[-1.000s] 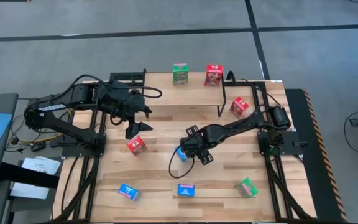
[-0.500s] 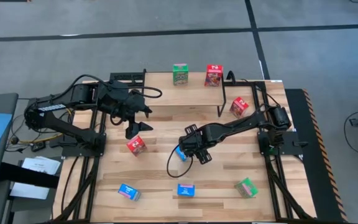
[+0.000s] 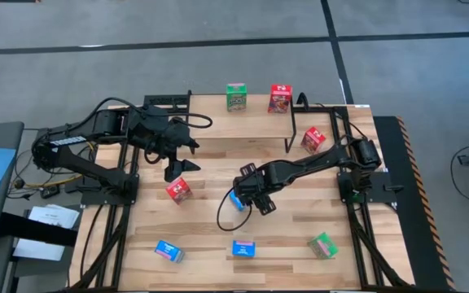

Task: Stack cereal on shelf
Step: Put the top right blue cereal box on the shelf

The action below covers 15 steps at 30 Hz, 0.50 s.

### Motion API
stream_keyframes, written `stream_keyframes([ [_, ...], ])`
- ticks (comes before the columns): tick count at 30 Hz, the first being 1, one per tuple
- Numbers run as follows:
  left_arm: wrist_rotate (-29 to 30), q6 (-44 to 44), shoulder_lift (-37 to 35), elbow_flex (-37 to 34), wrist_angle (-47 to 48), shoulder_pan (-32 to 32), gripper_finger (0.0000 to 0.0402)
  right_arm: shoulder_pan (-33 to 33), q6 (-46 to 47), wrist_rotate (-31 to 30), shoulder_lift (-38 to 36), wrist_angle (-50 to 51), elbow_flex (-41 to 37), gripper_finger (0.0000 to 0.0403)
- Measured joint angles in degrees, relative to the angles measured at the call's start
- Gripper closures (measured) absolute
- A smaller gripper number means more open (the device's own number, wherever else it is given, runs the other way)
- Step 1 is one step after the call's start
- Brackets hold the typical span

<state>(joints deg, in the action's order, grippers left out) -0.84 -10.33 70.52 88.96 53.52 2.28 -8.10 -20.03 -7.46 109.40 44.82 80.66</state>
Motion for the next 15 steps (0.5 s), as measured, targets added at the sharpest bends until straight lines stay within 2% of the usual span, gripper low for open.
stream_keyframes([
  [5, 0.0, 0.0, 0.0, 0.0, 0.0, 0.0, 0.0044, -0.02, -1.72, 1.67, 0.0, -0.68, 0.0, 0.0106],
  [12, 0.0, 0.0, 0.0, 0.0, 0.0, 0.0, 0.0044, 0.73, -3.91, 1.66, 0.0, -0.55, -0.01, 0.0022],
  [15, -0.02, 0.0, 0.0, 0.0, 0.0, -0.02, 0.0044, 1.37, -4.51, 2.06, 0.0, -0.93, -0.02, 0.0009],
])
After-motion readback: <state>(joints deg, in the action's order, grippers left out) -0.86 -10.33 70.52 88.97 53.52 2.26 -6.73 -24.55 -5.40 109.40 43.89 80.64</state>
